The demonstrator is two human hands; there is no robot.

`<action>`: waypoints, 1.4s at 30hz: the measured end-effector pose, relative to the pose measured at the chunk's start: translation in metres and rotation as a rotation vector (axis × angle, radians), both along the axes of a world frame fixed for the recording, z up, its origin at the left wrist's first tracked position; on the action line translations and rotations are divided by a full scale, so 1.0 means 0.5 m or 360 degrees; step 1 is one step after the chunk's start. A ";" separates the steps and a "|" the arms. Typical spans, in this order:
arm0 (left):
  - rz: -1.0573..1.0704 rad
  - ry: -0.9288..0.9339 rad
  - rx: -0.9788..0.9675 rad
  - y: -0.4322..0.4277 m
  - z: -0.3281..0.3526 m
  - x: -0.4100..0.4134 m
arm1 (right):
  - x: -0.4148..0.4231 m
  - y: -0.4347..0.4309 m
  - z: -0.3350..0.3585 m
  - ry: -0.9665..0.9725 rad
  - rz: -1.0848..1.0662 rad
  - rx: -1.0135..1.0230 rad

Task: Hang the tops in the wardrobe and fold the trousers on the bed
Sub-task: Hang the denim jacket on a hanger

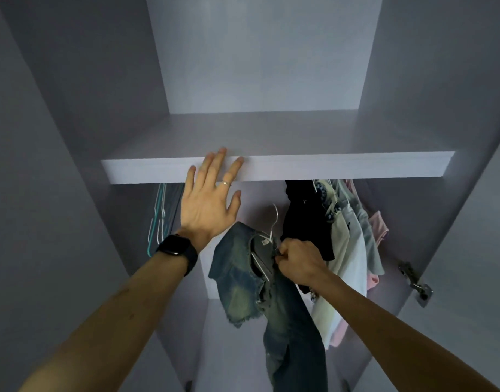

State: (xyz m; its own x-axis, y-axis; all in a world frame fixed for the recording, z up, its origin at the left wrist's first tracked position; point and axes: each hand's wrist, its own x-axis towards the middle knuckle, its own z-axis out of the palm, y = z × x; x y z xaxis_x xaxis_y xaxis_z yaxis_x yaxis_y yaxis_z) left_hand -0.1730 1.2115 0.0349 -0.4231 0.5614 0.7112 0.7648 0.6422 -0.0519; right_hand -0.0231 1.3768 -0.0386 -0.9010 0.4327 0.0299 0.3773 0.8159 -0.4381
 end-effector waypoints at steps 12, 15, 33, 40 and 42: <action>0.0227 0.0103 0.0274 0.086 -0.058 -0.090 | -0.122 0.046 -0.083 0.0037 -0.0232 -0.0625; 0.0193 0.0302 0.0392 0.102 -0.058 -0.131 | -0.176 0.094 -0.104 0.0137 -0.0273 -0.0637; 0.0248 0.0685 0.0910 0.168 -0.101 -0.172 | -0.401 0.252 -0.038 0.0913 -0.0648 -0.0261; 0.0143 0.0694 0.0957 0.169 -0.098 -0.176 | -0.431 0.288 -0.043 0.0653 -0.0834 0.0087; 0.0133 0.0698 0.0963 0.169 -0.096 -0.178 | -0.438 0.295 -0.055 0.0646 -0.0842 0.0088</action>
